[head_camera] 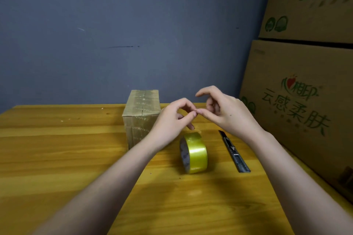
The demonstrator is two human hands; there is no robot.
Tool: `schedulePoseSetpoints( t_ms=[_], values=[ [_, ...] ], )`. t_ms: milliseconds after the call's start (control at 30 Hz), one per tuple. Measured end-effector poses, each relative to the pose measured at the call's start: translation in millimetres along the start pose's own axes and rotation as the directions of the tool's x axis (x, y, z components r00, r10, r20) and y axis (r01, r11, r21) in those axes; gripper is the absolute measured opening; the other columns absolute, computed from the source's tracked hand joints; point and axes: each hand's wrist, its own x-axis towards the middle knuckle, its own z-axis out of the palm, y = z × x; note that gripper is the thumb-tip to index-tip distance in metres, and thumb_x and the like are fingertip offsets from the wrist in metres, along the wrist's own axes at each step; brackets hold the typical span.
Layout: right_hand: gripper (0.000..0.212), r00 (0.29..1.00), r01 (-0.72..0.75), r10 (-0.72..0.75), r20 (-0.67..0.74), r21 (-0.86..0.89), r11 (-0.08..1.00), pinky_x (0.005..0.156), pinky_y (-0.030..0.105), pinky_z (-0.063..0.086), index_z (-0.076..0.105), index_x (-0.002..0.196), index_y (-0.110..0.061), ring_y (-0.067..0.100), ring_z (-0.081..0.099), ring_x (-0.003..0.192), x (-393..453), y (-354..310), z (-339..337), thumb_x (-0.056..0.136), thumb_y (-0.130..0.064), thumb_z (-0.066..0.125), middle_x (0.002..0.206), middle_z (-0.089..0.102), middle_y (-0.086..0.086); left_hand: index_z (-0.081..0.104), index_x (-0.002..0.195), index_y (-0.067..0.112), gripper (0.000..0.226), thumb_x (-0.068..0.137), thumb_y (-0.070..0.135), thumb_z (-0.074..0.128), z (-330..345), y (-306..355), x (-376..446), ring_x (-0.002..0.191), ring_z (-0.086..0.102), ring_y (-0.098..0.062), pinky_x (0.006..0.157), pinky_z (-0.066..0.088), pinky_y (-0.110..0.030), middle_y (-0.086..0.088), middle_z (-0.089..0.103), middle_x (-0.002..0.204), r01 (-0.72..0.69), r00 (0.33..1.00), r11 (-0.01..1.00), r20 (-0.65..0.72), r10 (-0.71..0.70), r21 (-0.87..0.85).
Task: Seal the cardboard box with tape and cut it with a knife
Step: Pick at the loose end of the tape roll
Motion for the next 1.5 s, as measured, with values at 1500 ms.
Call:
schedulePoseSetpoints(
  t_ms=[1500],
  values=[
    [0.011, 0.843, -0.185, 0.466, -0.269, 0.668, 0.721, 0.078, 0.011, 0.046, 0.071, 0.091, -0.023, 0.0, 0.061, 0.092, -27, -26, 55, 0.085, -0.015, 0.066, 0.094, 0.069, -0.004, 0.063, 0.07, 0.017, 0.019, 0.087, 0.02, 0.055, -4, 9, 2, 0.08, 0.054, -0.007, 0.07, 0.038, -0.023, 0.011, 0.063, 0.079, 0.349, 0.924, 0.912, -0.085, -0.373, -0.214]
  ],
)
